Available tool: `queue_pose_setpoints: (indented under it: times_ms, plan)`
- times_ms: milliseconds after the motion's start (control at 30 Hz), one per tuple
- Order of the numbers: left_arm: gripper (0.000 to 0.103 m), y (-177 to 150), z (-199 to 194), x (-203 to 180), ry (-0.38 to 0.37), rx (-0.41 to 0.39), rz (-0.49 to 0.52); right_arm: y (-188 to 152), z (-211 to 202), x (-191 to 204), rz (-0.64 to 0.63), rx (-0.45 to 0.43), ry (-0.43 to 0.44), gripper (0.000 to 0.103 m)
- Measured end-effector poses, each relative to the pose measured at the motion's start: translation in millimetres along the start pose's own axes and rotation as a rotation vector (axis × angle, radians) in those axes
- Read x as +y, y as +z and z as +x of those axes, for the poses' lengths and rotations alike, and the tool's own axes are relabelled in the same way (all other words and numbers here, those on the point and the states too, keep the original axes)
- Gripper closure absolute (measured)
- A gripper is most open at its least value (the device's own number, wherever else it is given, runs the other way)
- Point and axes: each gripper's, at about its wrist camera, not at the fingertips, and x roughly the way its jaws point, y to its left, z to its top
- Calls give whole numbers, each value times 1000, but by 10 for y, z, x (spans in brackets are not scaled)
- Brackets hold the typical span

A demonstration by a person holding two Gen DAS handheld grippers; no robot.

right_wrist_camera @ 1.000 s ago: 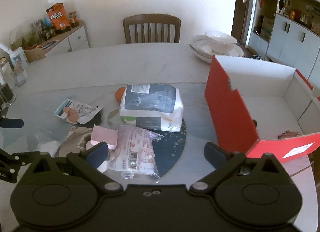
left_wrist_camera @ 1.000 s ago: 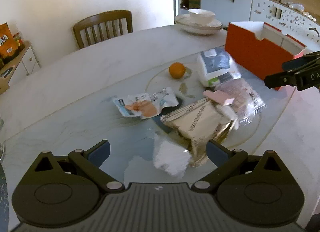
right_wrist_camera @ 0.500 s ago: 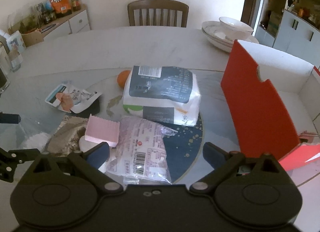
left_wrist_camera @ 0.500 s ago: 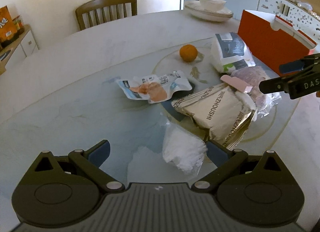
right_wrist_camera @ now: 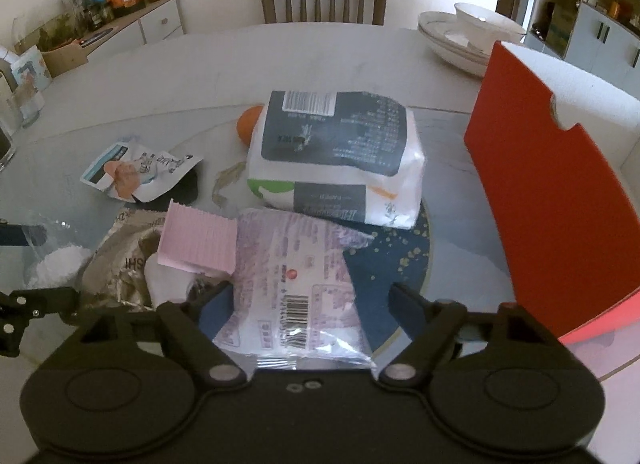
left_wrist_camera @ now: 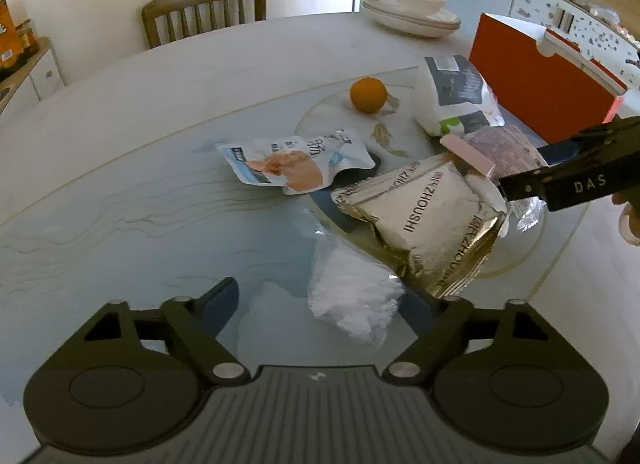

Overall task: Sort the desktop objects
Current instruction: 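Grasp the clear bag of white items with the left gripper while the right gripper grasps the barcoded package, then lift both held items and carry them toward the red box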

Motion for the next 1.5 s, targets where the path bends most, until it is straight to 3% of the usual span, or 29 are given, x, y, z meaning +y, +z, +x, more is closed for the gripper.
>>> queue_pose_setpoints:
  times_ms: [233, 333, 733, 1500]
  plan:
    - [46, -4, -4, -43, -14, 2, 7, -1, -9, -2, 2, -10, 22, 40]
    - [58, -2, -13, -62, -18, 1, 13, 5, -19, -9, 7, -14, 25, 42]
    - [70, 11, -48, -127, -11, 2, 24, -26, -134, -80, 37, -35, 17, 50]
    - [74, 93, -470, -345, -12, -58, -17, -219, -645, -241, 91, -87, 26, 50]
